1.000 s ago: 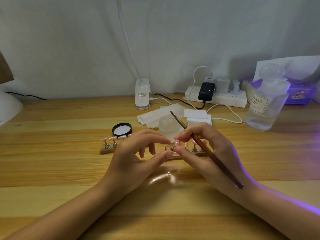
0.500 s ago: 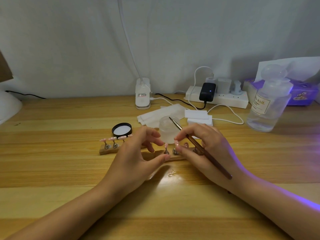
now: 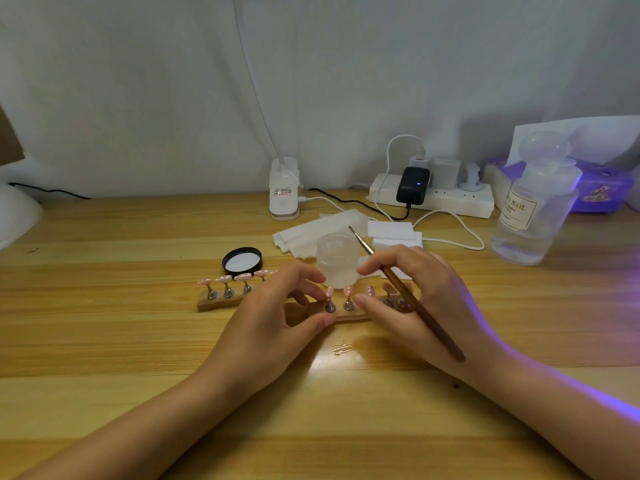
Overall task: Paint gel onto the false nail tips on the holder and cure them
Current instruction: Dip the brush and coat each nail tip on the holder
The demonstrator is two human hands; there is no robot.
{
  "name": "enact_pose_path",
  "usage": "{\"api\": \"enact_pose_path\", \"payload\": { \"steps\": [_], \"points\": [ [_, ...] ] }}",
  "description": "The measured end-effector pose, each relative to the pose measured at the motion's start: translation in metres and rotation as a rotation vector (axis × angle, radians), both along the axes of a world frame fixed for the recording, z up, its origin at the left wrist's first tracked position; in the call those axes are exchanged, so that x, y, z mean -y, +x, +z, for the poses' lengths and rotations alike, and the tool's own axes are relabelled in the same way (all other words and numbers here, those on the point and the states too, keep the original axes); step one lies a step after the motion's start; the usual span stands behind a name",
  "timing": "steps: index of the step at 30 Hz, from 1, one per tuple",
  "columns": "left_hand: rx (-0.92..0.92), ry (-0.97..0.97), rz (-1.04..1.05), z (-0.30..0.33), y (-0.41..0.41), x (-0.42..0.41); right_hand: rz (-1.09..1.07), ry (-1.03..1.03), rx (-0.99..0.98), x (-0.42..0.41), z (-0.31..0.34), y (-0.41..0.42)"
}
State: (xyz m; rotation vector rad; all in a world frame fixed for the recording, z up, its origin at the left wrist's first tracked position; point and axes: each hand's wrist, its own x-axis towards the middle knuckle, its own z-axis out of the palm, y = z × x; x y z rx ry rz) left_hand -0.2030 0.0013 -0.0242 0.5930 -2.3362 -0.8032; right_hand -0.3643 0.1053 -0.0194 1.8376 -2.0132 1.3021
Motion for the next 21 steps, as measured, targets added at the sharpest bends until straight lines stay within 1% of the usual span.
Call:
{"api": "enact_pose_path", "payload": {
  "steps": [6, 11, 19, 21],
  "points": [
    [0.013, 0.011, 0.006, 0.0004, 0.0008, -0.0005, -0.001, 0.011, -0.010, -0.0052, 0.0007, -0.0067],
    [0.013, 0.000, 0.008, 0.0013, 0.0004, -0.0009, 0.018, -0.005, -0.107, -0.0023, 0.0005, -0.0044],
    [0.006, -0.031, 0.006, 0.0008, -0.0001, -0.0015, 0.041, -0.111, -0.246, -0.0030, -0.0034, -0.0018],
    [0.002, -0.044, 0.012, -0.0005, 0.0002, -0.0011, 0.065, -0.145, -0.241, -0.0039, -0.0030, -0.0012]
  ]
}}
